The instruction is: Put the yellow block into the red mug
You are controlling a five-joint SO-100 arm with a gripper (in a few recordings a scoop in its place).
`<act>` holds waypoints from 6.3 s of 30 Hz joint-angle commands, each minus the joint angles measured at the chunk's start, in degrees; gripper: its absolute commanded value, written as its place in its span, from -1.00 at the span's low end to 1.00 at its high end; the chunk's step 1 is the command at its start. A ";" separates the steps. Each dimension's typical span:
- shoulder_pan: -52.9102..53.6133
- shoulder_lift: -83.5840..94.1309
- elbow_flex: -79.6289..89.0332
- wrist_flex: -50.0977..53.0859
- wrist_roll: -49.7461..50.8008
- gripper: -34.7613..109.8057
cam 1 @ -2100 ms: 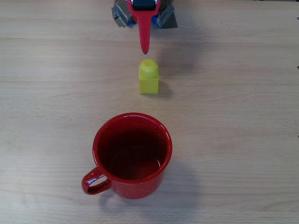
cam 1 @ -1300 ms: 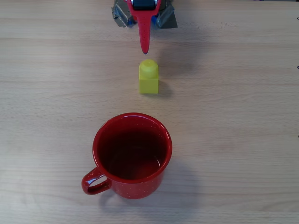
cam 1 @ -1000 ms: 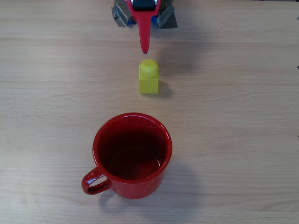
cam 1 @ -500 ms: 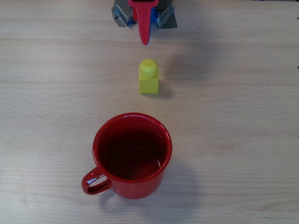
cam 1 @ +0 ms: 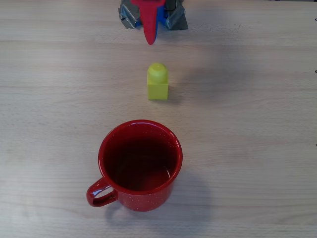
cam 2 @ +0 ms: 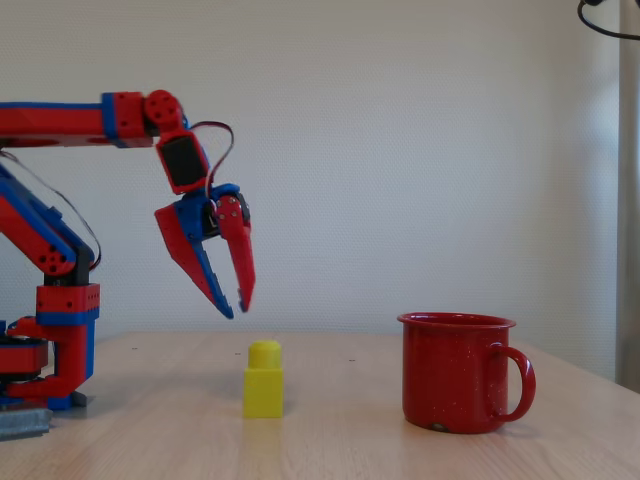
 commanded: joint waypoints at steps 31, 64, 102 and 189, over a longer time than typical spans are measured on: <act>-0.88 -24.52 -10.11 5.10 2.46 0.24; -3.78 -33.66 -3.78 -9.67 2.81 0.24; -2.46 -34.89 -5.10 -14.24 2.02 -0.52; 4.13 -95.71 -130.17 21.18 7.56 -0.52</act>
